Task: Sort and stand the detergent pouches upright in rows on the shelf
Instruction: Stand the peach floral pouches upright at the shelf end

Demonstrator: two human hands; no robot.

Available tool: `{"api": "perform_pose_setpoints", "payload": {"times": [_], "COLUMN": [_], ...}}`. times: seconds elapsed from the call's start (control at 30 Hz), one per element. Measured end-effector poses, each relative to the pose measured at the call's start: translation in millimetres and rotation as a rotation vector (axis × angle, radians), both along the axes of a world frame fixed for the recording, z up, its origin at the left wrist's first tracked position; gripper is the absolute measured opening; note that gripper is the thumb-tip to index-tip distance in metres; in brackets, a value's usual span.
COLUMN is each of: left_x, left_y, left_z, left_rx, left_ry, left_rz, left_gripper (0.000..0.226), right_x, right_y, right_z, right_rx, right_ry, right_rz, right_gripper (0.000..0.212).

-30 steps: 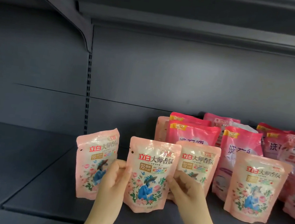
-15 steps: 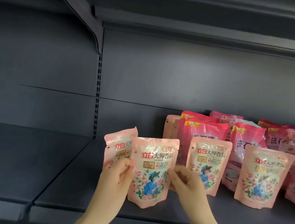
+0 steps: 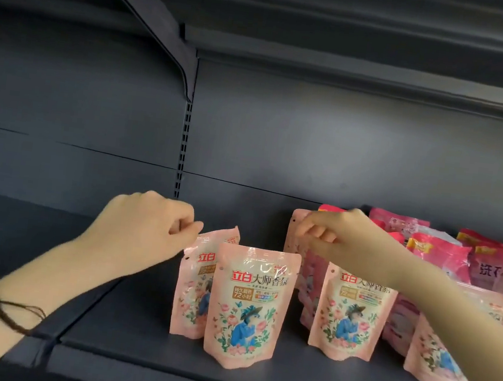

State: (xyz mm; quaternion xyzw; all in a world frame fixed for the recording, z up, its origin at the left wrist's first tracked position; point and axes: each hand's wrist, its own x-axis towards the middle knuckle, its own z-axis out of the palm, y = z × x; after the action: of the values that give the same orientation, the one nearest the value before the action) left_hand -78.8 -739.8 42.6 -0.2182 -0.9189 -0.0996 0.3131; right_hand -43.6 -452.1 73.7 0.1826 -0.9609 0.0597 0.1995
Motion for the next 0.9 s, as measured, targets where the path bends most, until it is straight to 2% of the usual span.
{"api": "perform_pose_setpoints", "payload": {"times": [0.13, 0.2, 0.27, 0.37, 0.47, 0.57, 0.73, 0.9], "left_x": [-22.9, -29.0, -33.7, -40.0, -52.2, -73.6, -126.1, -180.7], "left_y": [-6.9, -6.5, -4.4, 0.3, 1.4, 1.1, 14.9, 49.2], "left_z": [19.8, 24.2, 25.4, 23.6, 24.7, 27.1, 32.0, 23.1], "left_rx": [-0.295, -0.383, -0.434, -0.466, -0.407, -0.31, -0.047, 0.074], "left_ry": [0.001, -0.036, -0.133, -0.297, -0.393, -0.46, -0.558, -0.587], "left_rz": [-0.023, -0.069, -0.122, -0.186, -0.236, -0.286, -0.398, -0.417], "left_gripper": [0.032, 0.033, 0.036, 0.035, 0.019, 0.01, 0.012, 0.013], "right_x": [-26.8, -41.7, -55.1, -73.0, -88.4, -104.9, -126.2, -162.8], "right_y": [-17.8, -29.1, -40.6, -56.3, -68.7, -71.0, -55.7, -41.1], "right_z": [23.1, 28.4, 31.6, 29.1, 24.3, 23.6, 39.1, 41.1], "right_rx": [0.415, 0.541, 0.58, 0.496, 0.393, 0.297, 0.185, 0.327], "right_ry": [0.001, 0.01, -0.02, -0.184, -0.328, -0.327, -0.343, -0.317], "right_rz": [0.032, 0.071, 0.12, 0.187, 0.248, 0.216, 0.063, -0.074], "right_gripper": [0.024, 0.027, 0.032, 0.039, 0.028, 0.01, 0.008, 0.011]}}
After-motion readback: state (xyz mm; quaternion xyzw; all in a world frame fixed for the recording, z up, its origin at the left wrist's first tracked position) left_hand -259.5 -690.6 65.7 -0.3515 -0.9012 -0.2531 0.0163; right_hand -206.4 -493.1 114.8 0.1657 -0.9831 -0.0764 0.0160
